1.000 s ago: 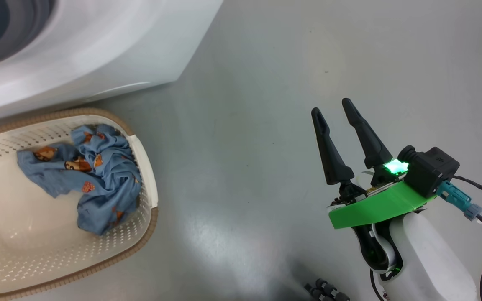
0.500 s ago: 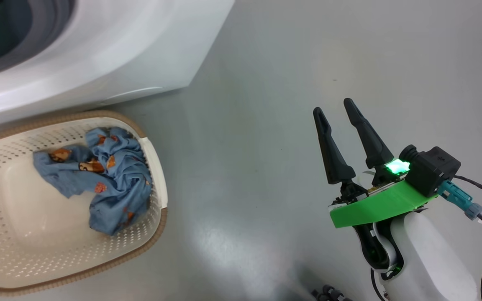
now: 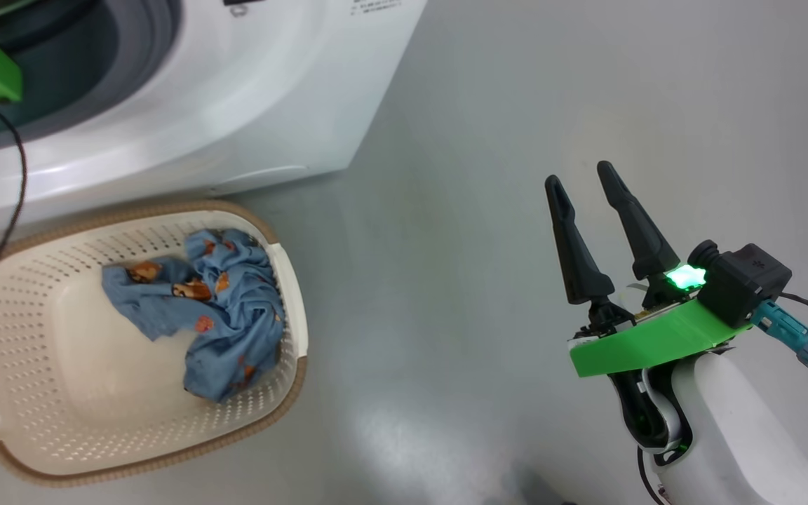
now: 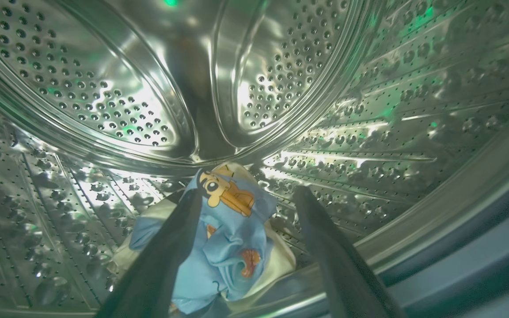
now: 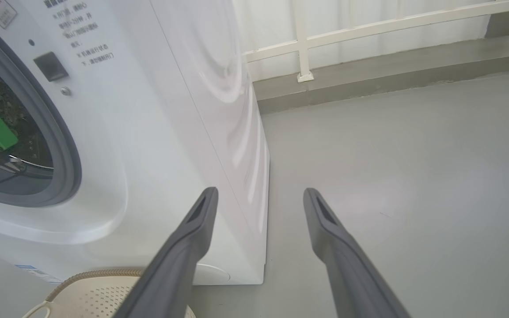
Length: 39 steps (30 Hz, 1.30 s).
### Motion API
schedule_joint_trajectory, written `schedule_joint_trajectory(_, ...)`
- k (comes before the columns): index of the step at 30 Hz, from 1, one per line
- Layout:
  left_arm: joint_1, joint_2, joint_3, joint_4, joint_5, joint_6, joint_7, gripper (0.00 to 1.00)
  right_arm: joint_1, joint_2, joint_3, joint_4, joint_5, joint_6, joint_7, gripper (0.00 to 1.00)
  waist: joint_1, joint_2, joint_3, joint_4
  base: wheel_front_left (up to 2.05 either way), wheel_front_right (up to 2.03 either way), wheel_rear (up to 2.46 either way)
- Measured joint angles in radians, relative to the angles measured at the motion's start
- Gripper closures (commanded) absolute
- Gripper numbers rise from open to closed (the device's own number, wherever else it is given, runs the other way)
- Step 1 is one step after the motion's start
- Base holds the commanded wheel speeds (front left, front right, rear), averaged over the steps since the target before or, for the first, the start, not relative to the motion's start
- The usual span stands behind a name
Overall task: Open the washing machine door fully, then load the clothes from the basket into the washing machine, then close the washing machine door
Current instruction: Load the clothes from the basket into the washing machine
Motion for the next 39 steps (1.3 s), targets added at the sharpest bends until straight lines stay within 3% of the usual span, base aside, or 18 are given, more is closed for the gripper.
schedule_joint_trajectory(17,0.380,-0.068,0.192,-0.325,0.078,0.006,0.000,0.00,0.066,-0.056,-0.027,0.011,-0.007,0.000,0.000,0.00,0.0000,0.0000,-0.145,0.042,0.00,0.00,0.00)
schedule_joint_trajectory(39,0.763,-0.216,0.349,-0.514,0.227,-0.038,0.000,0.00,0.214,-0.135,-0.038,0.033,-0.002,0.000,0.000,0.00,-0.0001,0.0000,-0.363,0.118,0.00,0.00,0.00)
